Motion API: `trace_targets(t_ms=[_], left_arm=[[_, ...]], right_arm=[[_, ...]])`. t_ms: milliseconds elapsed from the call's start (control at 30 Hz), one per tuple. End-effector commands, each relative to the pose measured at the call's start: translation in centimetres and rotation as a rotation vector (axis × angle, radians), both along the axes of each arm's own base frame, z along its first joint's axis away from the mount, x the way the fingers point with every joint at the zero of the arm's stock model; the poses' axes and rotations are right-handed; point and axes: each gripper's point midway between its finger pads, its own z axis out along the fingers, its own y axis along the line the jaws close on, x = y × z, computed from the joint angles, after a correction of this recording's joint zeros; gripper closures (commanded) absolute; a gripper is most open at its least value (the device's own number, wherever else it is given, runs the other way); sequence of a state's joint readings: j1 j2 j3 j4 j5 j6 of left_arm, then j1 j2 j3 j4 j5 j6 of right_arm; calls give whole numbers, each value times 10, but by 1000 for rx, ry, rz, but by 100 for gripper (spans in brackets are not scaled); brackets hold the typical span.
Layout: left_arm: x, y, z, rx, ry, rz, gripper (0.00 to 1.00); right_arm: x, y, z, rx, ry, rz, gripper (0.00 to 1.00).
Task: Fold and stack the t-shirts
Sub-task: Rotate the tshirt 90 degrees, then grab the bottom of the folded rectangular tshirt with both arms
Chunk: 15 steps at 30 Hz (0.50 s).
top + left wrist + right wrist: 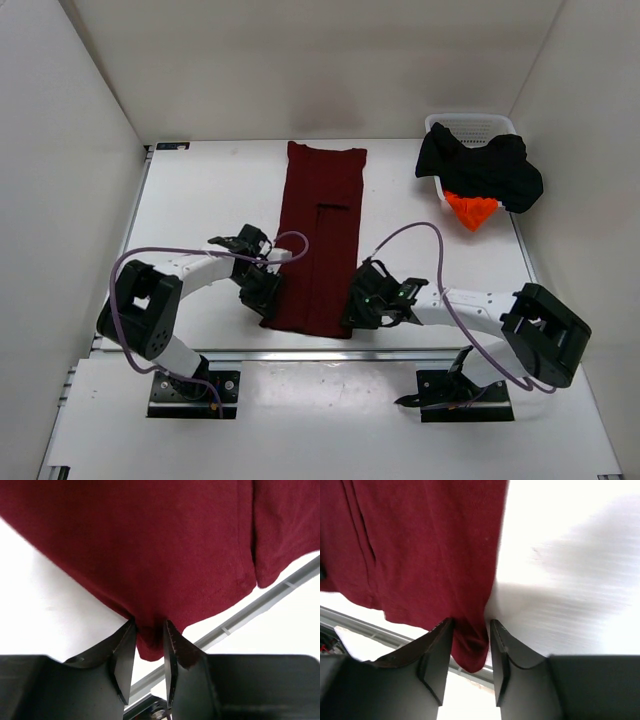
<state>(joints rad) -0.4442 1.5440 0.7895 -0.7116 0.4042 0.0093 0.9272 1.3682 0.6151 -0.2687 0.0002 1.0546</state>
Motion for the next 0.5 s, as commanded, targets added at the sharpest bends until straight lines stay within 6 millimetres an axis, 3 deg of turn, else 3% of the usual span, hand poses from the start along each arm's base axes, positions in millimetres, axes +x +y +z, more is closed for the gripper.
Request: trace_targets(t_ms=[0,133,267,400,467], left_arm=[[-14,-10,4,-2,-24,-23,61],[-4,-3,10,27,-88,25,49],[-4,4,7,40,-64,54,46],[-9,-5,5,31,-53,22,41],[-14,-7,2,28,-30,5,45]], right_arm=[[-6,-7,0,9,14,13,65],[-7,3,6,33,8,65,60],[-14,1,1,7,50,65,60],[-20,-6,-2,11,60,49,60],[-23,-7,-4,35,88,45,64]])
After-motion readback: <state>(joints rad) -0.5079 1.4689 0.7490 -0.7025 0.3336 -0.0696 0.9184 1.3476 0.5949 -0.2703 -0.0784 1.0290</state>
